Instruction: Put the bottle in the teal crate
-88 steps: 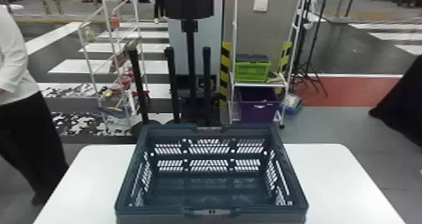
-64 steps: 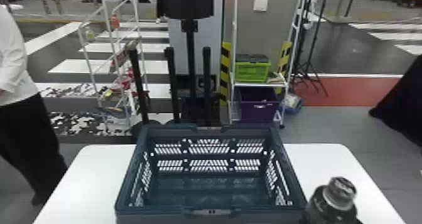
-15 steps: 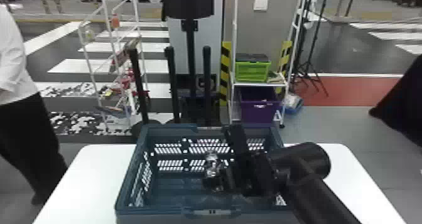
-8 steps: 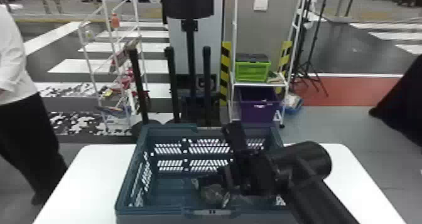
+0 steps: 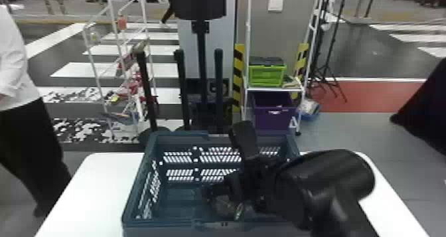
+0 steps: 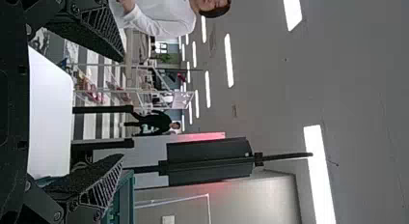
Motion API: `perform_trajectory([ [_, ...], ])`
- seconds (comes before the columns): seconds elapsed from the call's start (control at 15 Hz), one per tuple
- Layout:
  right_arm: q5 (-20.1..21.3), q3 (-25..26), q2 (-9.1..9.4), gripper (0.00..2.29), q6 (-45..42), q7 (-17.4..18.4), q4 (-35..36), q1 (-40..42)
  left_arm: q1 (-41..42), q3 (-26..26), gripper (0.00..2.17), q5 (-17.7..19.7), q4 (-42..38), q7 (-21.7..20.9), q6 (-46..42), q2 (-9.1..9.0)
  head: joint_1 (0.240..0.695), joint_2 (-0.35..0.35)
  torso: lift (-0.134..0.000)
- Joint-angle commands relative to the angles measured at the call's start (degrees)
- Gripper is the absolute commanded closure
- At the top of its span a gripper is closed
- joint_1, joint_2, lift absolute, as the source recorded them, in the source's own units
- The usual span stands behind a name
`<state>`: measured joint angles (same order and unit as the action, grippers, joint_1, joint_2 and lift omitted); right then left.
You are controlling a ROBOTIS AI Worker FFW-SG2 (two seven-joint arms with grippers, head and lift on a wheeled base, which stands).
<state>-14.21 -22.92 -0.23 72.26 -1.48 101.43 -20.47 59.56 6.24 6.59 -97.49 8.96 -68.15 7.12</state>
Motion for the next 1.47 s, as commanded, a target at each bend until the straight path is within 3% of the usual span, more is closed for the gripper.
perform_trajectory([
  [0.0, 1.8, 1.4, -2.05, 0.11, 1.5, 0.0, 9.8, 5.5, 0.2, 0.0, 0.19, 0.0, 0.1, 0.0, -0.8, 0.0, 0.499, 0.0, 0.0],
  [0.2, 3.3, 4.8, -5.48, 0.11, -2.3, 0.1, 20.1, 14.0, 0.6, 0.0, 0.19, -0.1, -0.3, -0.3, -1.3, 0.0, 0.499, 0.0, 0.0],
  [0.47, 3.7, 8.0, -10.67, 0.1, -20.3, 0.0, 28.8, 25.8, 1.0, -0.1, 0.19, -0.4, -0.8, -0.3, -1.5, 0.0, 0.499, 0.0, 0.0],
  [0.53, 4.0, 8.9, -11.19, 0.1, -25.5, 0.1, 30.3, 29.3, 1.0, -0.1, 0.19, -0.4, -0.9, -0.3, -1.5, 0.0, 0.499, 0.0, 0.0],
  [0.8, 7.2, 10.4, -11.28, 0.1, -48.2, 0.1, 32.2, 43.2, 1.1, -0.4, 0.19, -0.6, -1.0, -0.3, -1.3, 0.0, 0.499, 0.0, 0.0],
  [1.0, 8.5, 10.8, -11.19, 0.11, -67.0, 3.3, 30.1, 53.0, 1.1, -0.4, 0.19, -0.6, -1.4, -0.3, -1.3, 0.0, 0.499, 0.0, 0.0],
  [1.2, 9.2, 11.1, -11.11, 0.11, -79.0, 6.3, 27.9, 60.6, 1.2, -0.4, 0.19, -0.7, -1.7, -0.4, -1.3, 0.0, 0.499, 0.0, 0.0],
  [1.4, 9.2, 12.4, -9.61, 0.11, -90.8, 6.3, 23.7, 66.8, 1.3, -0.4, 0.19, -0.7, -2.5, -0.7, -0.6, 0.0, 0.499, 0.0, 0.0],
])
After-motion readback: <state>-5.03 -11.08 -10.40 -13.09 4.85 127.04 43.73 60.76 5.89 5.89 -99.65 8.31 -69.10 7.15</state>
